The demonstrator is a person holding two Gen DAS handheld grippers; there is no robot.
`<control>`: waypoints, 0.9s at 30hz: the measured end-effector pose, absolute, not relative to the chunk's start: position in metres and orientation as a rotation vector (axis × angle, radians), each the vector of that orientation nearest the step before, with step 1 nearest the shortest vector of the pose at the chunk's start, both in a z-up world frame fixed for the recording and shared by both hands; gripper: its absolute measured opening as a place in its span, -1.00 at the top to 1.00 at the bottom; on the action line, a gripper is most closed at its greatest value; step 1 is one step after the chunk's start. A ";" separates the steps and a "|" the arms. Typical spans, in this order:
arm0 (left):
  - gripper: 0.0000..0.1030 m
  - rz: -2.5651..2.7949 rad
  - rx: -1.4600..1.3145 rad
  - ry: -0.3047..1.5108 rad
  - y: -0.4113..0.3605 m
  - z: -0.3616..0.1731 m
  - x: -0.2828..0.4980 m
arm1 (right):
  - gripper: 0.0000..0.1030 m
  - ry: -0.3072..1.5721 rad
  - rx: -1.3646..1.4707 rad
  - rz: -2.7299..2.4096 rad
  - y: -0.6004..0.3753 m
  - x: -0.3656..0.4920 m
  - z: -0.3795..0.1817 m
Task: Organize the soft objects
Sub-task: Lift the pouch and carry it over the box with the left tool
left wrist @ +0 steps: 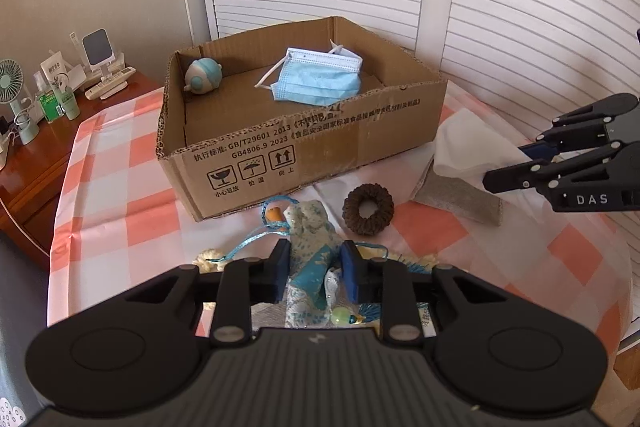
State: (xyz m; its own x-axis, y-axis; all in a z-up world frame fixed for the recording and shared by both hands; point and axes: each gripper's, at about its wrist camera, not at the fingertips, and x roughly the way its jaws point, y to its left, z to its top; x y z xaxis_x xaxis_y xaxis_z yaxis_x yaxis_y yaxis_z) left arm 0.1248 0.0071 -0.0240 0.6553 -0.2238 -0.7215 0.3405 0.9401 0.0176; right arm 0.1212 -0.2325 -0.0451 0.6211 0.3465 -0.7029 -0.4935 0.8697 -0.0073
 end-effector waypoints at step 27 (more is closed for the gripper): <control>0.27 -0.279 0.118 0.838 0.012 -0.051 0.111 | 0.51 0.739 -0.212 0.502 -0.229 0.103 -0.036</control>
State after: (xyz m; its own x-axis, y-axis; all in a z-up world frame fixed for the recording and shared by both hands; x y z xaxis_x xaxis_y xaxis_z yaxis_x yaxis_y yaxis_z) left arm 0.1110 0.0117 -0.0510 0.6353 -0.1968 -0.7467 0.2896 0.9571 -0.0058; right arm 0.1029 -0.2289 -0.0362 0.6286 0.3612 -0.6888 -0.5071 0.8618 -0.0108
